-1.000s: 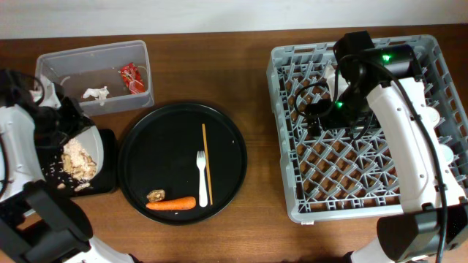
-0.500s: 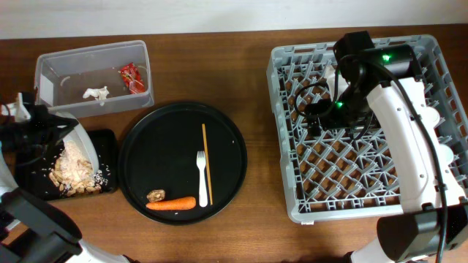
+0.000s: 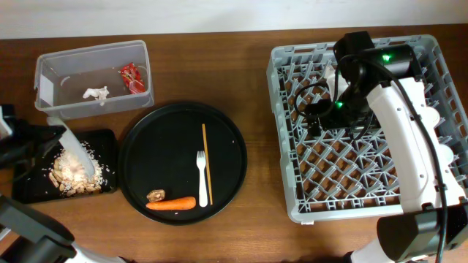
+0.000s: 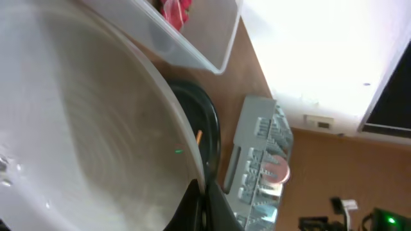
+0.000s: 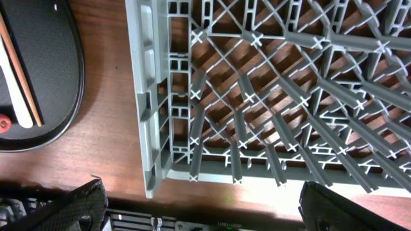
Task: Sort waste into correct bins and load items into the dishwasher rack
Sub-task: 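Tilt the plate over the black tray to dump the rice, then bring the plate back over the round tray and grasp it with the right gripper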
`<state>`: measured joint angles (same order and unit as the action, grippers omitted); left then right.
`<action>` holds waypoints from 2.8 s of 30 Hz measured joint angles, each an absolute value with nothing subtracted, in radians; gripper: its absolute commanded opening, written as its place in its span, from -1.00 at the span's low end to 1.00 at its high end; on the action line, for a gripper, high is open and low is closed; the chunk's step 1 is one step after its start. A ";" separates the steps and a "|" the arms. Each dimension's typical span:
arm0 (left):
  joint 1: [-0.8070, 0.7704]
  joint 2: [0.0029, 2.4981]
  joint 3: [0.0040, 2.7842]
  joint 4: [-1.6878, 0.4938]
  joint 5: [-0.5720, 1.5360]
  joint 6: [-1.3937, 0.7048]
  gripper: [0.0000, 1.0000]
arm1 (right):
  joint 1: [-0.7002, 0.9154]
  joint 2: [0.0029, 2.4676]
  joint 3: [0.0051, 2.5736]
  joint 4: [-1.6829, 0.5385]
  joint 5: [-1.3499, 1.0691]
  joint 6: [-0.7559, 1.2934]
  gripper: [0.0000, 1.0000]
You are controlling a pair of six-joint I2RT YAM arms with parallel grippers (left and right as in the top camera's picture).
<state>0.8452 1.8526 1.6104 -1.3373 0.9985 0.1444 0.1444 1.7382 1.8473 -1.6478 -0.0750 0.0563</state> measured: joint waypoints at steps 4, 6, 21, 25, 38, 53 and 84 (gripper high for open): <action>0.860 1.852 1.610 -1.291 1.000 0.165 -0.99 | 0.144 1.738 1.847 -1.650 -0.075 0.056 0.98; 0.859 1.852 1.610 -1.303 1.007 0.174 -1.00 | 0.144 1.738 1.847 -1.650 -0.075 0.056 0.97; 0.862 1.850 1.606 -1.399 1.236 0.328 -1.00 | 0.144 1.738 1.847 -1.658 -0.075 0.056 0.97; 0.863 1.850 1.606 -1.410 1.250 0.337 -1.00 | 0.144 1.738 1.847 -1.658 -0.075 0.056 0.98; 0.772 1.838 1.606 -1.523 1.229 0.387 -0.99 | 0.144 1.738 1.847 -1.658 -0.075 0.056 0.97; 0.025 1.745 1.605 -1.242 0.718 0.197 -1.00 | 0.144 1.738 1.847 -1.661 -0.075 0.056 0.97; -0.368 1.975 1.654 -1.317 0.228 -0.187 0.08 | 0.144 1.738 1.847 -1.661 -0.075 0.056 0.97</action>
<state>-0.3683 1.9755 1.6535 -1.3167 0.2279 -0.1871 0.1444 1.7382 1.8469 -1.6608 -0.0750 0.0563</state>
